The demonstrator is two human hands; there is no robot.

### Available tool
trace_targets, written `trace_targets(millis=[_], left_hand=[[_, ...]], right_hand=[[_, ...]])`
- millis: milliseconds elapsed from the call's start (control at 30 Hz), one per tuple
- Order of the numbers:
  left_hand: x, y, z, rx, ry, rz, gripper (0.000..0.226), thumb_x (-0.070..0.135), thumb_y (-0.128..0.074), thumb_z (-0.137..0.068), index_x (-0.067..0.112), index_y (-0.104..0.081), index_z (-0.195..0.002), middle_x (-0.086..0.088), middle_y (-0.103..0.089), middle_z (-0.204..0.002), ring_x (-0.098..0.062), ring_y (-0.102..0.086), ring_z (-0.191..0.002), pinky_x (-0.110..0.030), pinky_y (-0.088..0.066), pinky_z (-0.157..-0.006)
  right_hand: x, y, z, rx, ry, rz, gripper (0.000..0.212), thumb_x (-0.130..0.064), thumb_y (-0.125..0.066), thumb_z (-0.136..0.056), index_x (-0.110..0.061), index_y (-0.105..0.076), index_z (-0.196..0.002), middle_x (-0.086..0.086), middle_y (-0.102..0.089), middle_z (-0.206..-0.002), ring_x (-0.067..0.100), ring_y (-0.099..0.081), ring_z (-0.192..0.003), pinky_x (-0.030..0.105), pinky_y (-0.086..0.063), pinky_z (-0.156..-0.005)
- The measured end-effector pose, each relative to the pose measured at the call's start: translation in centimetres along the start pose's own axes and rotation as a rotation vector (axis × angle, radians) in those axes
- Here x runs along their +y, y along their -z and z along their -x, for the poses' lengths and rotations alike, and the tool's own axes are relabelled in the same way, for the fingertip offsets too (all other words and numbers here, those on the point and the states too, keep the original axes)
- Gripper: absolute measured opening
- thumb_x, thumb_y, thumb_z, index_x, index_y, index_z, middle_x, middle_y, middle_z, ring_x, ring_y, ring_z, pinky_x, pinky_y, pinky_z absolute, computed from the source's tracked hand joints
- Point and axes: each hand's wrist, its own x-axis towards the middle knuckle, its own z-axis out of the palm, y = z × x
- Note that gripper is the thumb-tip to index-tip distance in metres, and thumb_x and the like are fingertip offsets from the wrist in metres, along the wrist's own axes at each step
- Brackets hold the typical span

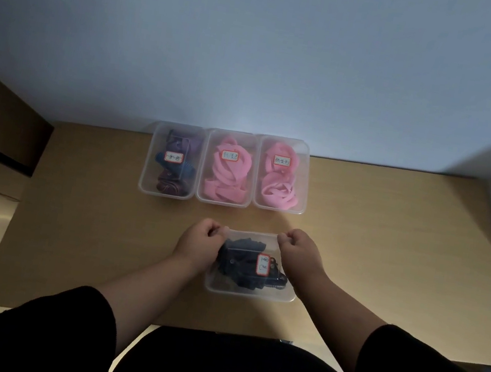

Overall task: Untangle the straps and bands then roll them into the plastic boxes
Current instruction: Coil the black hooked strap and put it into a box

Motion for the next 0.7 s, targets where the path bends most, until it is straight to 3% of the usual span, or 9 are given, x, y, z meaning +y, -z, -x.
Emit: trace_targets(millis=[167, 300, 400, 467, 600, 700], left_hand=[[-0.6, -1.8, 0.9, 0.064, -0.064, -0.041, 0.021, 0.034, -0.043, -0.103, 0.019, -0.053, -0.095, -0.001, -0.06, -0.09, -0.016, -0.057, -0.082, -0.031, -0.043, -0.069], [-1.0, -2.0, 1.1, 0.119, -0.118, -0.155, 0.024, 0.038, -0.037, -0.104, 0.017, -0.049, -0.1, -0.003, -0.06, -0.091, -0.021, -0.057, -0.083, -0.035, -0.045, -0.072], [-0.9, -1.9, 1.0, 0.14, -0.104, -0.195, 0.027, 0.04, -0.039, -0.104, 0.015, -0.048, -0.101, -0.004, -0.06, -0.091, -0.023, -0.056, -0.082, -0.033, -0.042, -0.069], [-0.9, -1.9, 1.1, 0.153, -0.072, -0.196, 0.032, 0.045, -0.041, -0.102, 0.014, -0.048, -0.099, -0.003, -0.06, -0.088, -0.023, -0.057, -0.081, -0.032, -0.04, -0.068], [-1.3, -1.5, 1.2, 0.17, 0.012, -0.157, 0.045, 0.056, -0.047, -0.097, 0.012, -0.053, -0.089, -0.003, -0.06, -0.081, -0.02, -0.058, -0.075, -0.032, -0.041, -0.062], [-1.6, -1.3, 1.5, 0.164, 0.031, -0.125, 0.049, 0.057, -0.049, -0.096, 0.01, -0.053, -0.085, -0.006, -0.06, -0.08, -0.021, -0.055, -0.072, -0.032, -0.038, -0.058]], right_hand=[[0.3, -0.4, 0.0, 0.048, 0.073, 0.098, 0.024, -0.02, -0.052, -0.099, -0.016, -0.048, -0.076, 0.002, -0.052, -0.074, 0.025, -0.051, -0.075, 0.035, -0.036, -0.062], [1.0, -0.9, 0.1, 0.075, 0.18, 0.265, 0.011, -0.022, -0.049, -0.098, -0.021, -0.048, -0.087, 0.005, -0.053, -0.091, 0.028, -0.05, -0.09, 0.034, -0.034, -0.073], [0.9, -0.9, 0.2, 0.098, 0.181, 0.265, 0.008, -0.024, -0.049, -0.098, -0.018, -0.054, -0.098, 0.009, -0.055, -0.1, 0.03, -0.053, -0.097, 0.038, -0.042, -0.078], [0.8, -0.7, 0.4, 0.135, 0.122, 0.217, 0.02, -0.03, -0.053, -0.097, -0.014, -0.054, -0.109, 0.009, -0.057, -0.108, 0.03, -0.056, -0.098, 0.04, -0.047, -0.082], [1.5, 0.3, 1.4, 0.139, -0.081, 0.169, 0.039, -0.058, -0.051, -0.093, -0.02, -0.05, -0.101, 0.003, -0.063, -0.093, 0.027, -0.062, -0.087, 0.043, -0.053, -0.077], [3.2, 1.7, 2.7, 0.103, -0.079, 0.123, 0.044, -0.061, -0.046, -0.096, -0.018, -0.054, -0.09, 0.003, -0.066, -0.085, 0.027, -0.064, -0.08, 0.043, -0.055, -0.071]])
